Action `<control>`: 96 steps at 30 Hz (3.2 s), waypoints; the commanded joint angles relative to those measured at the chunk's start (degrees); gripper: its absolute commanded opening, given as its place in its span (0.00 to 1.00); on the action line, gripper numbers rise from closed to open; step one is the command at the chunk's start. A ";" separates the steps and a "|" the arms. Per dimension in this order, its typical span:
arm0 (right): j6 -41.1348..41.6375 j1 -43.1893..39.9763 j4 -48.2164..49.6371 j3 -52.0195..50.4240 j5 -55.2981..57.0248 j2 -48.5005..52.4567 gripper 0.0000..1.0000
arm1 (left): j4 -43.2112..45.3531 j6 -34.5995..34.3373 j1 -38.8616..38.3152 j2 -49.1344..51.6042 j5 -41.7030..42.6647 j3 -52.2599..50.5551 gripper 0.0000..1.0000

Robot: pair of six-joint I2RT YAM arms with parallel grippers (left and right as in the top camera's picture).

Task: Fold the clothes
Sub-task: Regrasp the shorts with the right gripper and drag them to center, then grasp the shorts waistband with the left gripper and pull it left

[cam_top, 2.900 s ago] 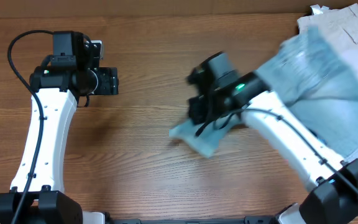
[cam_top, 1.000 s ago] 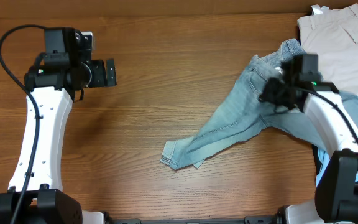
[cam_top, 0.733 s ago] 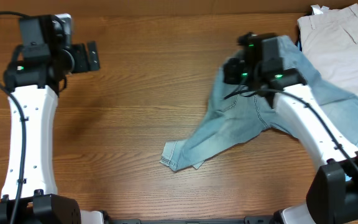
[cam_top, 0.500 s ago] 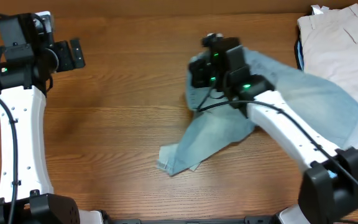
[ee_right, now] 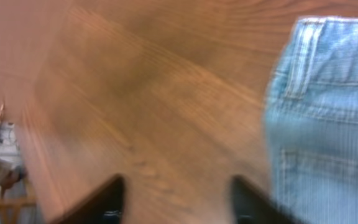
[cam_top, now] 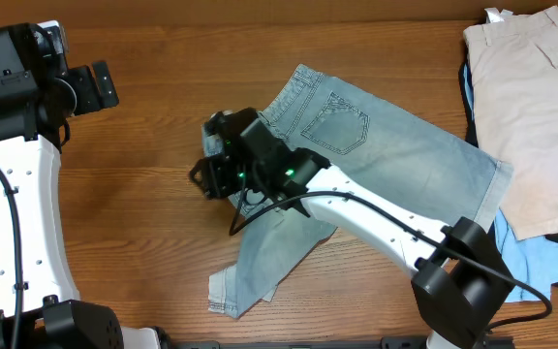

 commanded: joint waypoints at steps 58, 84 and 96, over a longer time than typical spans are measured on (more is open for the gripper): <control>-5.09 -35.80 -36.02 5.46 9.70 -2.67 0.79 | -10.01 10.84 -23.41 32.30 5.86 1.14 0.64; -5.09 -35.78 -35.78 5.46 9.68 -2.62 0.76 | -14.82 4.74 -18.10 32.26 5.60 9.22 0.04; -5.09 -33.51 -35.78 5.46 8.35 -2.60 0.76 | -23.93 -1.73 -1.22 32.26 -5.79 25.27 0.21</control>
